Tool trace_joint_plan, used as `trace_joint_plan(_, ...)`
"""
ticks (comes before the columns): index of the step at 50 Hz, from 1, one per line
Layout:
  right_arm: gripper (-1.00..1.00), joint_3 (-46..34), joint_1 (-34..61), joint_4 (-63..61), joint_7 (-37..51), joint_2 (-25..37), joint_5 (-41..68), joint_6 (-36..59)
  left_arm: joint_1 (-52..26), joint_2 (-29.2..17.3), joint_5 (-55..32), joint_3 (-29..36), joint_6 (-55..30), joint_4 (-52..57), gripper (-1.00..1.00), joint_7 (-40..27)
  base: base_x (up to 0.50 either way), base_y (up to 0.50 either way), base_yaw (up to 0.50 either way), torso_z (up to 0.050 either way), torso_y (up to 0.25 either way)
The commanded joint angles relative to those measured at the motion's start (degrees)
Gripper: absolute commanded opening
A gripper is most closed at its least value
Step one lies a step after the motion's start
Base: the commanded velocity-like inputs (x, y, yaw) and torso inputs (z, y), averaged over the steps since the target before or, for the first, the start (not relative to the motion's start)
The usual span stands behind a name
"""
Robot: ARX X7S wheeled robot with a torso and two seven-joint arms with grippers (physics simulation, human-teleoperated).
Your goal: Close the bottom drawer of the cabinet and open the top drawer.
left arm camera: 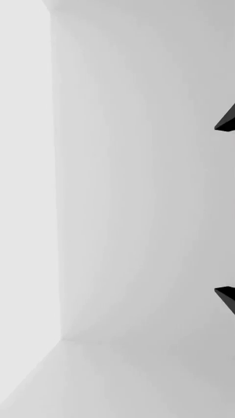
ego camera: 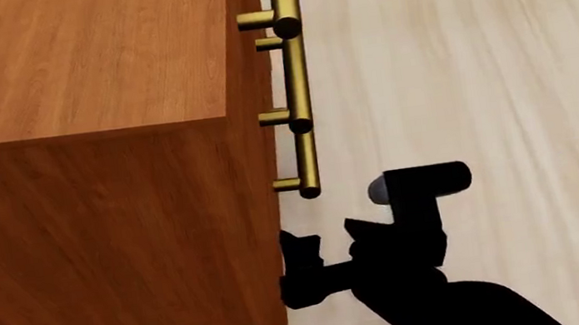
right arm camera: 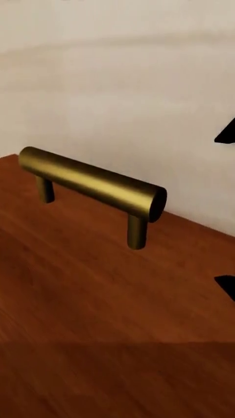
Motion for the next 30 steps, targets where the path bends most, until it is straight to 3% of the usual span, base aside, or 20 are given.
trace_joint_plan(1, 1.0, -1.03, -0.62, -1.25, -1.46, -2.43, 0.48, 0.64, -0.25, 0.06, -0.03, 0.28, 0.33, -0.39, 1.0, -0.06, 0.01, 0.0, 0.01, 0.0, 0.0)
trace_joint_plan(30, 1.0, 5.72, -14.78, -33.69, 9.62, 6.96, 8.73, 8.86, -0.33, 0.82, -0.23, 1.47, 1.36, -0.85, 1.0, -0.36, 0.0, 0.0, 0.0, 0.0, 0.0)
